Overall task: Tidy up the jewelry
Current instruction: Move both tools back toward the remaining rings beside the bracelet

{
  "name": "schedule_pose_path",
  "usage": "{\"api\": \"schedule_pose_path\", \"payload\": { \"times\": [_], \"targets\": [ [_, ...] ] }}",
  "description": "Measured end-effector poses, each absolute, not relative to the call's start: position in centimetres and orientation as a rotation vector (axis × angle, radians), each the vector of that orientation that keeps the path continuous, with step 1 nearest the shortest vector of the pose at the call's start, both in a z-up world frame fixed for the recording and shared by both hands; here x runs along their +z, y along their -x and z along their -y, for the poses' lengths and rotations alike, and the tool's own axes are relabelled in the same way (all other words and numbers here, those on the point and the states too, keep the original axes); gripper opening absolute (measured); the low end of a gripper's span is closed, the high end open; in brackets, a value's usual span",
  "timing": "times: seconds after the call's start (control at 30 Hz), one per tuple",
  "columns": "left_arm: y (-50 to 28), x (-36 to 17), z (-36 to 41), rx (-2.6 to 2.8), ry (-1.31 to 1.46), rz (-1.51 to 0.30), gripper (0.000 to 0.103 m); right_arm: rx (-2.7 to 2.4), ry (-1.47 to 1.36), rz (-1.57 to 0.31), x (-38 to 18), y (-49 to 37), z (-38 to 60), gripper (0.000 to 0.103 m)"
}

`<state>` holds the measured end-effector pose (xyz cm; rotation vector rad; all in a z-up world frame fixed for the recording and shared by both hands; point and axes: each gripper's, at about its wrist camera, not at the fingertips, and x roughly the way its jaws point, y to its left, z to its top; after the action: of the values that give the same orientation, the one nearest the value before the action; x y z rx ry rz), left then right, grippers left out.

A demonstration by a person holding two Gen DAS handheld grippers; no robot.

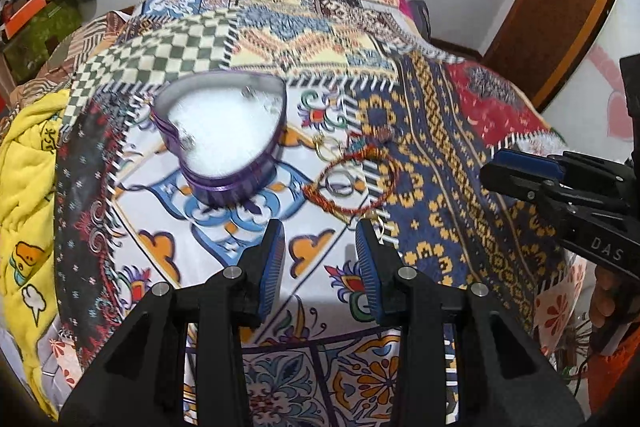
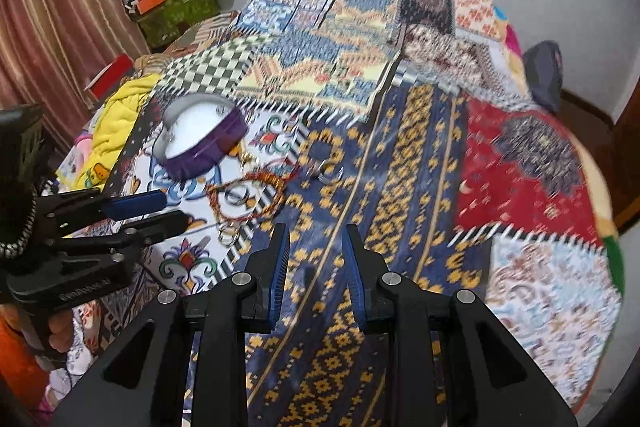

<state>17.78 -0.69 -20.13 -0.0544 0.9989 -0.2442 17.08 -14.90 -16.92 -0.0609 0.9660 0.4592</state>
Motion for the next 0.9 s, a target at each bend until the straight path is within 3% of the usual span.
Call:
{"api": "schedule_pose_path", "payload": {
  "times": [0.2,0.7,0.77,0.87,0.9],
  "targets": [
    [-16.9,-21.0,0.5,-0.229,0.043,-1.007,0.036,0.525,0.092,-0.992,-18.1,-16.7,12.8,0.035],
    [-16.7,-20.8,-1.1,-0.22,0.061,-0.991,0.036,0.617,0.187,-1.017,-20.8,-17.3,8.0,0.036],
    [-16.8,-20.7,-1.3,-0.212,0.062,-0.989,0.036,0.615,0.2,-1.002,-20.9,-17.2,7.8,0.032],
    [-16.8,-20.6,-1.5,-0.21,0.07,-0.991,0.036,0.614,0.206,-0.996,-20.8,-17.3,7.9,0.016],
    [-16.8,-20.5,-1.5,-0.21,0.072,-0.992,0.036,0.615,0.198,-0.999,-20.8,-17.4,8.0,0.016]
  ]
}}
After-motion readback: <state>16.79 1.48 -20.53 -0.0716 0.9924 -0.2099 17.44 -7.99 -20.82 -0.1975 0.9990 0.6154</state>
